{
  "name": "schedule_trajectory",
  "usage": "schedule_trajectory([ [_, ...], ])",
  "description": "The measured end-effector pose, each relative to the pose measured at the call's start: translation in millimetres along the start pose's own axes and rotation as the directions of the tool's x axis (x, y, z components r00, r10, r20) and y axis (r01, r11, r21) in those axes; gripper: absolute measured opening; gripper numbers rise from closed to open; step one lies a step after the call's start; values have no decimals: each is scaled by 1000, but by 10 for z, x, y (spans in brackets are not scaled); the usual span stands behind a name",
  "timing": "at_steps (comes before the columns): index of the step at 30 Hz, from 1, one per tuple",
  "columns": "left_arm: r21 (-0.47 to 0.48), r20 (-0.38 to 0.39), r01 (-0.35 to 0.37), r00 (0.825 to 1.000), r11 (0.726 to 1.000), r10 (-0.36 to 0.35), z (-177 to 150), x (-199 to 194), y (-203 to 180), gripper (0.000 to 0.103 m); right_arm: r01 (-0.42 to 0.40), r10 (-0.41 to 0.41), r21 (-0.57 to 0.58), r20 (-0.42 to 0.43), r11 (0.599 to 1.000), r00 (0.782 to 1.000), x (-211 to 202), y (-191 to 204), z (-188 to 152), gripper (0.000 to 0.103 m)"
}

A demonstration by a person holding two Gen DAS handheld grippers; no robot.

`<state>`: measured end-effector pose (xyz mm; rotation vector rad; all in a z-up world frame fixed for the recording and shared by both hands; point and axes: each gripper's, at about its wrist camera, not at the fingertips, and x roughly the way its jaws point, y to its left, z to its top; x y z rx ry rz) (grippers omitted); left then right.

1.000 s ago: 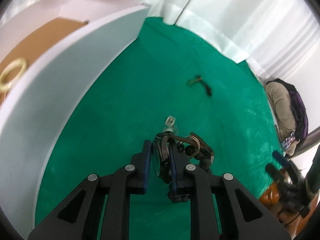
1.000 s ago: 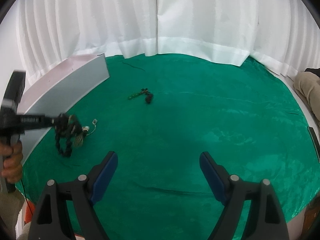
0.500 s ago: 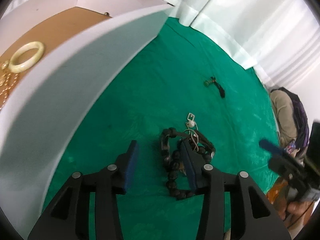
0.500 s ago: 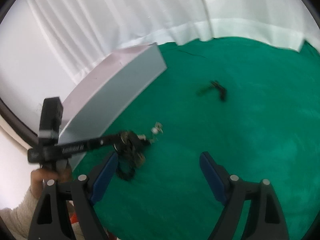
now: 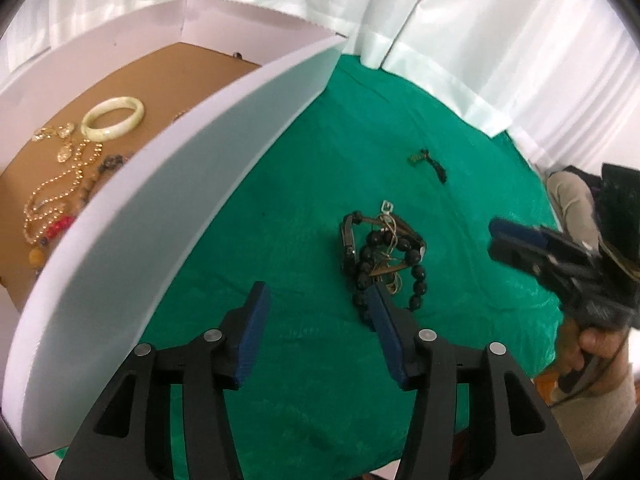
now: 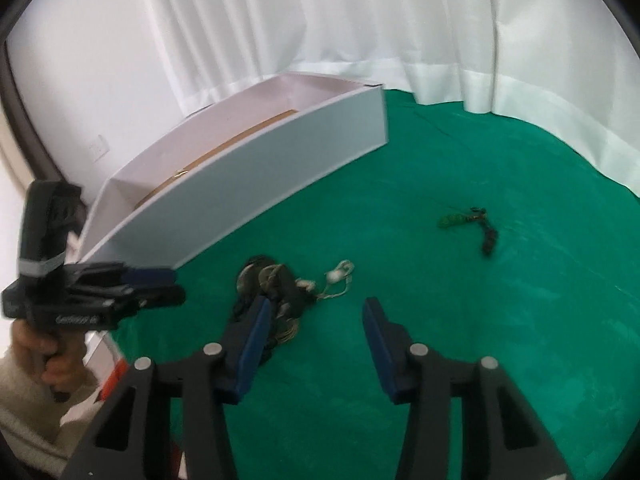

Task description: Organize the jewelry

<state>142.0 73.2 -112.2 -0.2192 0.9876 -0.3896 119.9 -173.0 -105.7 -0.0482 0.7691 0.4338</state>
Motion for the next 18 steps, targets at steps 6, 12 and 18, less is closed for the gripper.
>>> schedule_trajectory([
  [6, -54, 10, 3, 1000, 999, -2, -49, -18, 186, 54, -114, 114, -65, 4, 991, 993, 162, 437, 73, 48],
  [12, -76, 18, 14, 1000, 997, -13, -91, -56, 265, 54, 44, -48, -75, -58, 996, 997, 715, 434, 102, 39],
  [18, -76, 17, 34, 999, 997, -32, -86, -29, 271, 54, 99, -113, -130, -109, 987, 988, 919, 441, 182, 18],
])
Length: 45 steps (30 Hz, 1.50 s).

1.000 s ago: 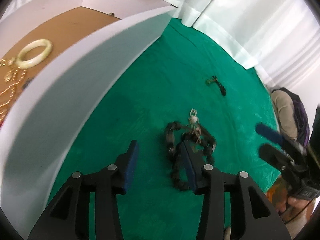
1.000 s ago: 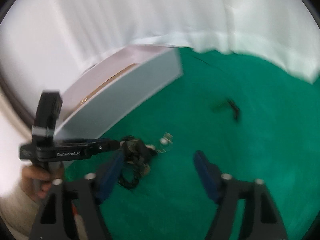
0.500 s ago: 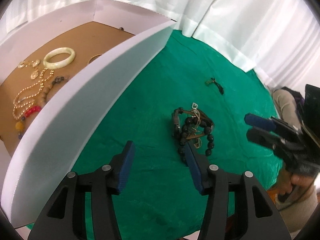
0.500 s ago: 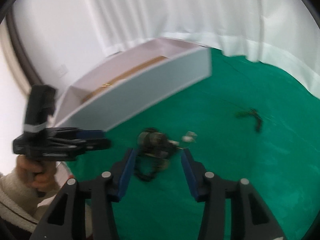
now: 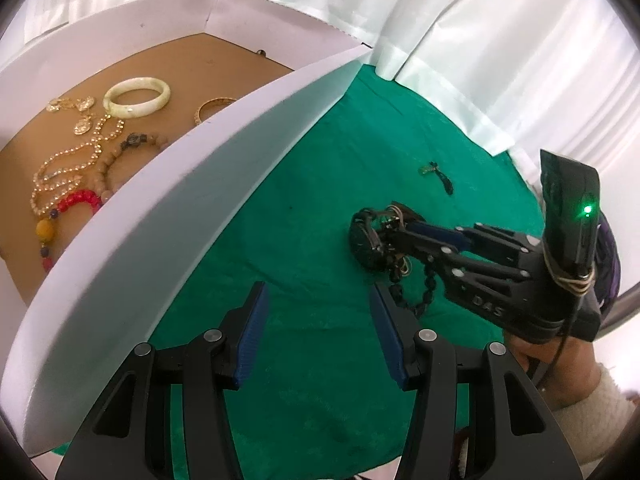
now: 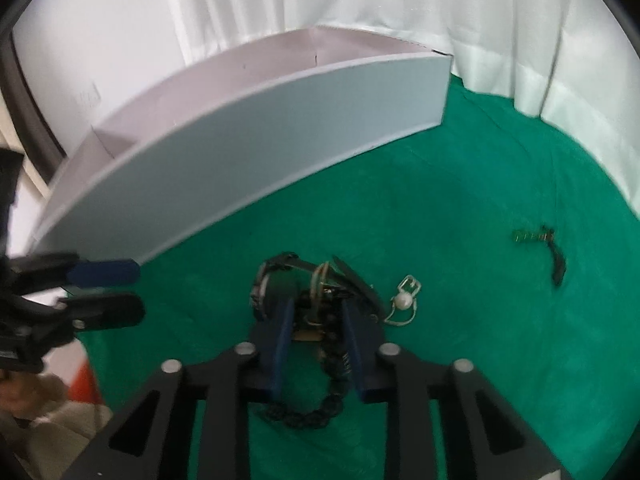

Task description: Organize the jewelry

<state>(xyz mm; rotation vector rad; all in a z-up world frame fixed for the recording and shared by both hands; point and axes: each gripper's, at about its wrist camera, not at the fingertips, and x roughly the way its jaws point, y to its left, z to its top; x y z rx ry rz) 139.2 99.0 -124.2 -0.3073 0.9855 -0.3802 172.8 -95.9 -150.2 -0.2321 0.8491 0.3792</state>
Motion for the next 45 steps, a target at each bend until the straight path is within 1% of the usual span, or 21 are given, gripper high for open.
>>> schedule_trajectory([
  [2, -3, -5, 0, 1000, 1000, 0, -12, 13, 13, 54, 28, -27, -23, 7, 999, 1000, 23, 28, 34, 14],
  [7, -11, -13, -3, 1000, 1000, 3, -28, 43, 48, 54, 92, -91, -86, 15, 992, 996, 71, 117, 135, 13],
  [11, -15, -14, 4, 1000, 1000, -4, -49, 44, 54, 54, 106, -105, -117, 11, 988, 994, 150, 239, 148, 13],
  [13, -15, -17, 2, 1000, 1000, -3, -71, 33, 55, 54, 125, -126, -104, -3, 987, 992, 202, 223, 192, 1],
  [14, -14, -19, 3, 1000, 1000, -3, -77, 26, 50, 54, 120, -121, -79, 2, 990, 993, 201, 179, 223, 2],
  [16, -11, -16, 3, 1000, 1000, -3, -83, 1, 50, 54, 66, -66, -5, 30, 998, 997, 99, 64, 259, 2],
  [18, -8, -10, 2, 1000, 1000, -2, -83, -29, 56, 54, -23, 16, 81, 83, 996, 996, -142, -50, 268, 2],
  [20, -11, -8, 6, 1000, 1000, -6, -78, -45, 54, 54, -102, 83, 138, 134, 985, 988, -394, -155, 274, 2],
  [24, -10, -4, 13, 1000, 1000, -13, -71, -60, -1, 54, -190, 148, 183, 219, 965, 964, -818, -308, 332, 2],
  [26, 0, -5, 15, 1000, 1000, -15, -80, -81, -52, 54, -209, 162, 200, 227, 957, 960, -948, -390, 392, 2],
  [28, 13, -5, 14, 1000, 1000, -14, -86, -93, -114, 54, -305, 239, 253, 262, 918, 935, -1042, -531, 407, 2],
  [29, 19, -4, 12, 1000, 1000, -12, -91, -99, -140, 54, -315, 247, 256, 266, 914, 932, -1050, -593, 434, 2],
  [31, 22, -7, 12, 1000, 1000, -12, -96, -100, -166, 54, -226, 167, 227, 250, 947, 954, -1097, -641, 446, 2],
  [33, 28, -7, 10, 1000, 1000, -10, -106, -101, -198, 54, -279, 213, 261, 257, 924, 943, -1141, -717, 380, 2],
  [36, 34, -12, 9, 1000, 999, -8, -108, -88, -222, 54, -226, 162, 262, 245, 938, 956, -1179, -808, 334, 2],
  [37, 35, -15, 9, 1000, 999, -8, -115, -80, -229, 54, -207, 152, 268, 211, 941, 966, -1132, -856, 298, 2],
  [38, 37, -19, 9, 1000, 999, -8, -119, -65, -243, 54, -172, 135, 272, 148, 947, 980, -1022, -934, 271, 2],
  [40, 45, -23, 10, 1000, 999, -9, -118, -51, -271, 54, -51, 35, 287, 60, 956, 998, -818, -1072, 153, 2],
  [41, 52, -23, 10, 1000, 999, -9, -128, -53, -286, 54, -18, 14, 306, 15, 952, 1000, -705, -1171, 58, 2],
  [42, 57, -23, 9, 1000, 998, -8, -132, -50, -303, 54, -16, 21, 360, -11, 933, 1000, -605, -1310, -67, 2],
  [45, 65, -32, 0, 999, 998, 2, -137, -20, -327, 54, 0, 6, 455, -12, 891, 1000, -560, -1575, -307, 5],
])
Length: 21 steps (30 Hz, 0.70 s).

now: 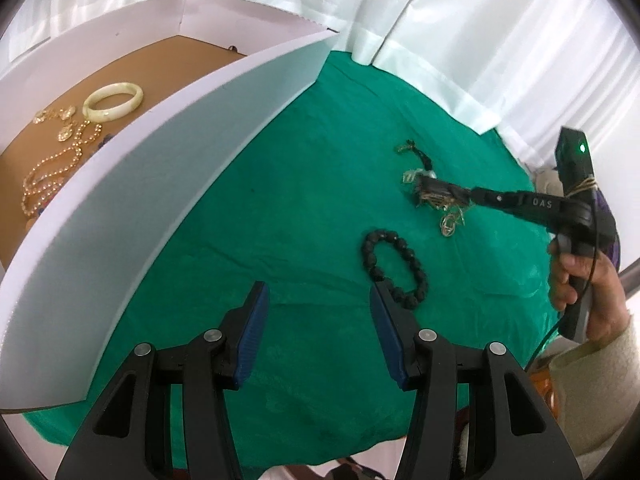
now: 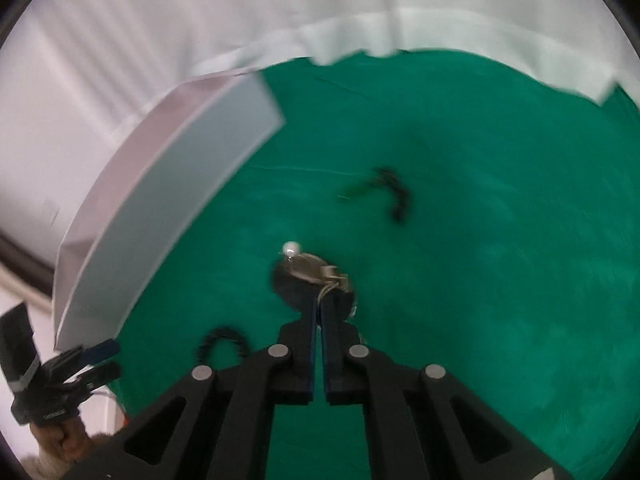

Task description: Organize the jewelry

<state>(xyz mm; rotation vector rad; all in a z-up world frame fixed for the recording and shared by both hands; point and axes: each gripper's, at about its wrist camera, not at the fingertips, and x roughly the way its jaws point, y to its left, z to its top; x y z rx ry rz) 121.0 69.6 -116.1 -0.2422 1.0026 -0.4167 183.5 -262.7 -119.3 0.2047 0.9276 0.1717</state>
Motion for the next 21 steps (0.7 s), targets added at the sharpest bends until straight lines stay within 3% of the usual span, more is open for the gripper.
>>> schedule_trajectory([
  [2, 0, -10, 0, 1000, 1000, 0, 4, 37, 1, 54, 15, -16, 33, 13, 999, 1000, -43, -144, -41, 7],
  [5, 1, -18, 2, 1000, 1000, -2, 23, 96, -37, 54, 0, -1, 57, 8, 998, 1000, -114, -287, -63, 23],
  [10, 22, -31, 10, 999, 1000, -10, 34, 159, -152, 54, 22, -24, 59, 35, 998, 999, -218, -353, -43, 23],
  [13, 34, -41, 10, 999, 999, -8, 32, 202, -195, 54, 21, -21, 52, 7, 998, 1000, -205, -328, -49, 23],
  [16, 45, -43, 4, 999, 999, -2, 30, 224, -232, 54, -24, 25, 73, -13, 997, 1000, -171, -317, -133, 24],
  [19, 50, -49, 4, 999, 999, -2, 26, 250, -259, 54, 13, -13, -43, -3, 999, 1000, -138, -115, -193, 24],
  [21, 51, -52, 5, 999, 999, -3, 24, 263, -273, 54, -18, 21, -75, 39, 997, 999, -168, -38, -191, 24],
])
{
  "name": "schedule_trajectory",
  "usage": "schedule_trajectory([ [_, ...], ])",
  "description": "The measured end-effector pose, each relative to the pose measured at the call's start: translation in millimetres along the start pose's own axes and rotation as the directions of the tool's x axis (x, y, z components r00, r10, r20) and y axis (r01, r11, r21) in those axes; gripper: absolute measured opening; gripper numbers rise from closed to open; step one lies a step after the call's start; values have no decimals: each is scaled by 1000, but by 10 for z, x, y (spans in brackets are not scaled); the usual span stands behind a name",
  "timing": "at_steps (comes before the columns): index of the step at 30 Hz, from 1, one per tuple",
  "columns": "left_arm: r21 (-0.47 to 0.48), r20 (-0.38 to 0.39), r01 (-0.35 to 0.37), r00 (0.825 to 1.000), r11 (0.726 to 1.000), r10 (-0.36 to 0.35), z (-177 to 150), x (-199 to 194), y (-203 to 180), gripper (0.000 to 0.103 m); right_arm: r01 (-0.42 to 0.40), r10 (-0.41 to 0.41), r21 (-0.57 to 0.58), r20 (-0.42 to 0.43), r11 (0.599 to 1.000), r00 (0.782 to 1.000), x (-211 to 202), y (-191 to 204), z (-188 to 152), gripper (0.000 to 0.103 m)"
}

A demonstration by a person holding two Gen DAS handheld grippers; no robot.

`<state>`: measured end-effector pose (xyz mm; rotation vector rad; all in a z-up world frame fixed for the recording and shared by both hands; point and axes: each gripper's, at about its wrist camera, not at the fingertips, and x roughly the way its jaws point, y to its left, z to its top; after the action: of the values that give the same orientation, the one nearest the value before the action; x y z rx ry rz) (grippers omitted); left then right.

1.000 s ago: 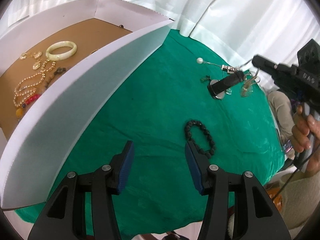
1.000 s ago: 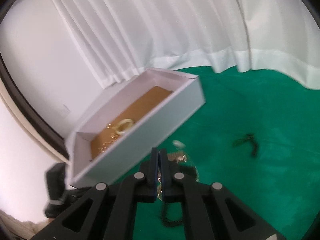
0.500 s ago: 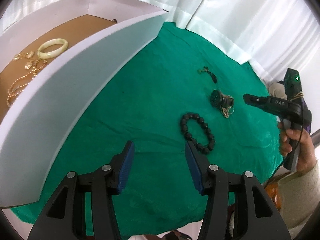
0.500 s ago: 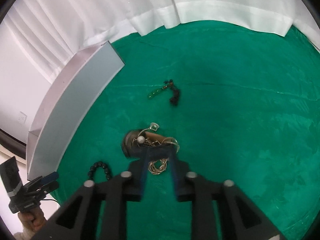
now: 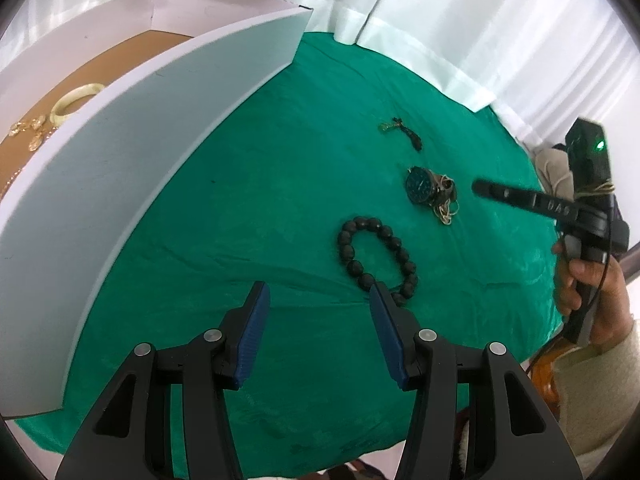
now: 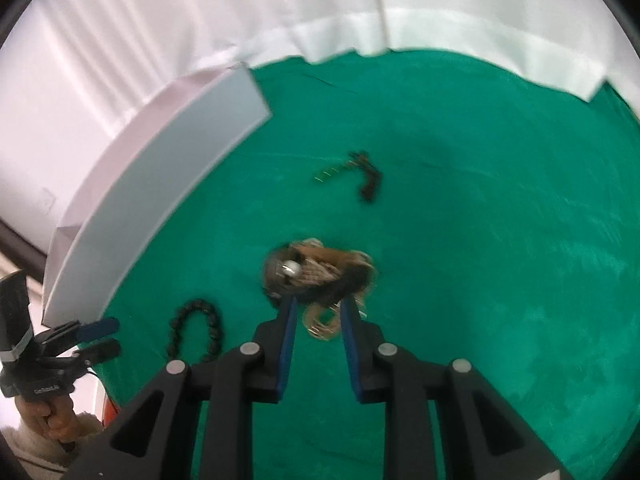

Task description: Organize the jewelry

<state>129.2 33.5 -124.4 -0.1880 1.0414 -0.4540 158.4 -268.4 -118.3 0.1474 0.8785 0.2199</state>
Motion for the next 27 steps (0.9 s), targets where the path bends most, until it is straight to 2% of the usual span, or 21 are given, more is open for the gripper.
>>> schedule_trajectory([
  [2, 3, -6, 4, 1000, 1000, -4, -2, 26, -20, 54, -34, 37, -43, 62, 999, 997, -47, 96, 44, 24],
  [3, 5, -10, 6, 1000, 1000, -6, -7, 36, -30, 54, -25, 31, -91, 61, 996, 998, -2, 170, 74, 24],
  [5, 11, -13, 9, 1000, 1000, -9, -14, 44, -50, 54, 54, -54, -142, 7, 988, 999, 161, 240, 100, 24],
  [6, 14, -12, 8, 1000, 1000, -8, -17, 41, -61, 54, 60, -65, -146, -30, 987, 997, 226, 246, 92, 24],
  [7, 15, -11, 7, 1000, 1000, -7, -23, 36, -59, 54, 26, -40, -130, -104, 991, 994, 317, 257, 59, 24],
  [10, 5, -13, 8, 1000, 1000, -8, -17, 50, -25, 54, -93, 64, -132, -207, 987, 976, 376, 433, -76, 24],
  [12, -2, -13, 9, 1000, 1000, -9, -9, 62, -10, 54, -121, 84, -167, -213, 979, 973, 326, 565, -119, 24],
  [13, -5, -13, 10, 1000, 1000, -10, -7, 59, -3, 54, -121, 86, -189, -184, 975, 979, 252, 612, -103, 24],
  [16, -2, -6, 15, 1000, 1000, -15, -26, 27, 7, 54, -33, 17, -236, -70, 971, 997, 49, 587, 24, 24],
  [19, -3, -4, 15, 1000, 1000, -15, -21, 29, 12, 54, 87, -93, -252, -14, 964, 996, 37, 462, 174, 24],
  [21, -6, -5, 16, 1000, 1000, -16, -16, 38, 10, 54, 122, -135, -285, -26, 951, 990, 167, 405, 223, 24],
  [23, -3, -6, 14, 1000, 1000, -14, -20, 36, 3, 54, 125, -165, -332, -95, 935, 982, 396, 376, 211, 24],
  [25, 0, -3, 11, 1000, 1000, -11, -31, 19, 2, 54, 106, -167, -335, -159, 936, 973, 532, 429, 93, 25],
  [27, -3, -2, 10, 1000, 1000, -10, -36, 13, 19, 54, 74, -149, -358, -186, 931, 971, 511, 542, -2, 23],
])
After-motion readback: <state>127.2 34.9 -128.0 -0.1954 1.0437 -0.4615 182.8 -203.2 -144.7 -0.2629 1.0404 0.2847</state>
